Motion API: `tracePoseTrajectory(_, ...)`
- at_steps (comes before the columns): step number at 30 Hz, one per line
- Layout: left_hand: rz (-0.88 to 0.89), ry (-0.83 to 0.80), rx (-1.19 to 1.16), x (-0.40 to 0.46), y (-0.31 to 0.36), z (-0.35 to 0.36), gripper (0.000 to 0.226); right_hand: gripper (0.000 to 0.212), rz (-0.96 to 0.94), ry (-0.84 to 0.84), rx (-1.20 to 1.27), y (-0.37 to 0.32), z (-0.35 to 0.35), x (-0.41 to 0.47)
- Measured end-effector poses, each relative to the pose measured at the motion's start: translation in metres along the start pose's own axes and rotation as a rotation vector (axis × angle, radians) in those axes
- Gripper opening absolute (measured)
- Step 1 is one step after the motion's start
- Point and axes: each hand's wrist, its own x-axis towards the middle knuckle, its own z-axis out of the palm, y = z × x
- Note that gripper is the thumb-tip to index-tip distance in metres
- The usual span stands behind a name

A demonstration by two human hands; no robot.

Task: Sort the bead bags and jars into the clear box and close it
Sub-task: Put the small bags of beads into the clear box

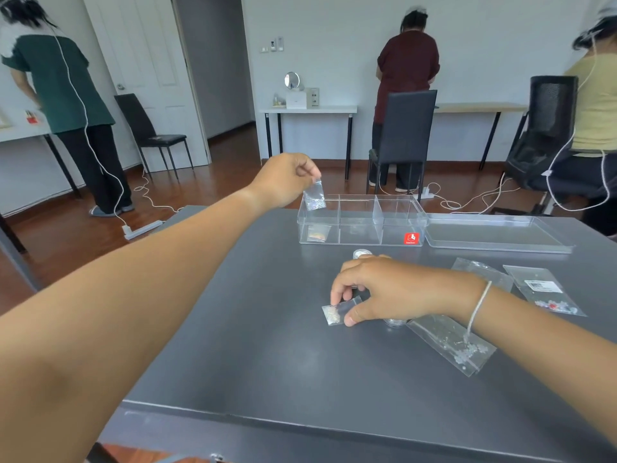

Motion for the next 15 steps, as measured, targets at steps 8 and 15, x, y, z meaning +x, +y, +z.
tracePoseTrajectory(8,-0.076,-0.099,0.074,0.004,-0.015,0.028,0.018,0.015,-0.044,0.013,0.031,0.000,0.001,-0.003)
tracePoseTrajectory(15,-0.092,-0.188,0.138,0.002,-0.019,0.040,0.022,0.012,-0.140,0.131,-0.100,0.004,0.004,-0.005)
